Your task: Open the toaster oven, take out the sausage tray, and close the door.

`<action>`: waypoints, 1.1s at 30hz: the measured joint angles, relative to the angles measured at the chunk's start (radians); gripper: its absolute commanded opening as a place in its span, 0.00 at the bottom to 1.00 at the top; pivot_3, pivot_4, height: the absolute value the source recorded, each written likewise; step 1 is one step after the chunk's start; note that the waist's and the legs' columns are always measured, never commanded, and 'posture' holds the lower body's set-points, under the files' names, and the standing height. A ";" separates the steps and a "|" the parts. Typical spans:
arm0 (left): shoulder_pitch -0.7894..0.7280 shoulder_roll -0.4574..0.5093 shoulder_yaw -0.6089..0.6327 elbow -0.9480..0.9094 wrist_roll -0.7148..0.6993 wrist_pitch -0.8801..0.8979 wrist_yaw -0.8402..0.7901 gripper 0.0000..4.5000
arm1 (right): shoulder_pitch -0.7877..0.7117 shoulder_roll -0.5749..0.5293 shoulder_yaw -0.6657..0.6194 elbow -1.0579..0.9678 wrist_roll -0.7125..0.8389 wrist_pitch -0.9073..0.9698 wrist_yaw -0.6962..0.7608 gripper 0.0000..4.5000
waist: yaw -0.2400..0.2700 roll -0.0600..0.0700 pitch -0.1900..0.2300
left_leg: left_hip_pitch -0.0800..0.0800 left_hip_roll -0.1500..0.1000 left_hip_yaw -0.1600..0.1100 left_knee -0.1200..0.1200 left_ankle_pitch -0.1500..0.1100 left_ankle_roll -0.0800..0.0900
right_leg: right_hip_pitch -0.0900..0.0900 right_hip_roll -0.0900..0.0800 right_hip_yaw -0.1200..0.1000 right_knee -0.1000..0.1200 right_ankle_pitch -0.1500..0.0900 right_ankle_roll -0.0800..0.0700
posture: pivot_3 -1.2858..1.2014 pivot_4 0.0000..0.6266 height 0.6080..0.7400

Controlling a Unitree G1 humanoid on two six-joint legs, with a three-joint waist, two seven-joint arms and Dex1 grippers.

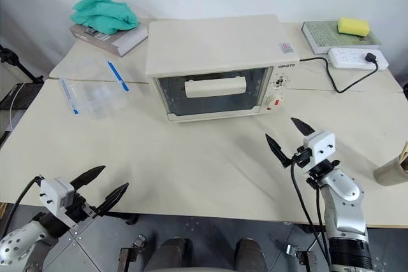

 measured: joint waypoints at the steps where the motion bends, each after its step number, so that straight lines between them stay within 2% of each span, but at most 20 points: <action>1: 0.000 0.010 0.004 0.000 -0.001 0.001 -0.004 1.00 | -0.002 -0.009 0.000 0.011 0.000 -0.001 0.010 1.00 | -0.001 0.000 0.000 | 0.000 0.000 0.000 0.000 0.000 0.000 | 0.000 0.000 0.000 0.000 0.000 0.000 | 0.52 0.24 1.00; 3: -0.004 0.053 0.004 -0.001 -0.030 0.041 -0.032 1.00 | -0.015 -0.040 0.011 0.029 0.007 -0.003 0.064 1.00 | -0.003 0.000 0.000 | 0.000 0.000 0.000 0.000 0.000 0.000 | -0.001 0.000 0.000 0.001 0.000 0.000 | 0.52 0.24 1.00; 5: -0.037 0.061 0.015 -0.005 -0.119 0.095 -0.054 1.00 | -0.036 -0.070 0.026 0.025 0.044 0.016 0.131 1.00 | -0.003 0.001 0.001 | 0.001 0.001 0.000 0.000 0.000 0.000 | 0.000 0.000 0.001 0.002 0.000 0.000 | 0.52 0.24 1.00; 7: -0.087 0.089 0.027 -0.015 -0.299 0.189 -0.107 1.00 | -0.074 -0.086 0.042 0.006 0.097 0.082 0.180 1.00 | -0.003 0.000 0.002 | 0.000 0.001 0.000 0.001 0.000 0.000 | -0.001 0.000 0.000 0.004 0.000 0.000 | 0.52 0.24 1.00; 9: -0.130 0.195 0.061 -0.047 -0.531 0.348 -0.167 1.00 | -0.132 -0.114 0.066 -0.031 0.154 0.172 0.228 1.00 | -0.005 -0.001 0.003 | 0.001 0.002 -0.001 0.002 0.000 -0.001 | 0.000 0.000 0.000 0.004 0.000 0.000 | 0.52 0.24 1.00; 10: -0.168 0.237 0.072 -0.047 -0.582 0.394 -0.190 1.00 | -0.170 -0.130 0.076 -0.039 0.179 0.226 0.247 1.00 | -0.006 0.001 0.004 | 0.001 0.001 -0.001 0.002 0.000 0.000 | 0.000 0.000 0.001 0.004 0.000 0.000 | 0.52 0.24 1.00; 12: -0.214 0.260 0.068 -0.046 -0.590 0.413 -0.217 1.00 | -0.222 -0.132 0.077 -0.043 0.205 0.287 0.257 1.00 | -0.006 0.001 0.004 | 0.001 0.001 0.000 0.002 0.000 0.000 | 0.000 0.000 0.001 0.003 0.000 0.000 | 0.52 0.24 1.00; 16: -0.332 0.262 -0.015 0.010 -0.530 0.416 -0.258 1.00 | -0.347 -0.140 0.122 0.001 0.208 0.373 0.304 1.00 | -0.005 0.001 0.004 | -0.001 0.001 0.000 0.001 0.000 0.000 | -0.001 0.001 0.000 0.005 0.000 0.000 | 0.52 0.24 1.00; 20: -0.410 0.256 -0.034 0.017 -0.490 0.413 -0.260 1.00 | -0.437 -0.136 0.151 0.042 0.208 0.419 0.329 1.00 | -0.005 0.001 0.004 | -0.001 0.001 0.000 0.000 0.000 0.000 | -0.002 0.000 -0.001 0.004 0.000 0.000 | 0.52 0.24 1.00; 33: -0.392 0.212 -0.028 0.017 -0.448 0.414 -0.241 1.00 | -0.504 -0.097 0.179 0.002 0.230 0.480 0.376 1.00 | -0.005 0.001 0.004 | -0.002 0.001 0.000 0.001 -0.001 -0.001 | -0.002 0.000 -0.003 0.004 0.000 0.000 | 0.52 0.24 1.00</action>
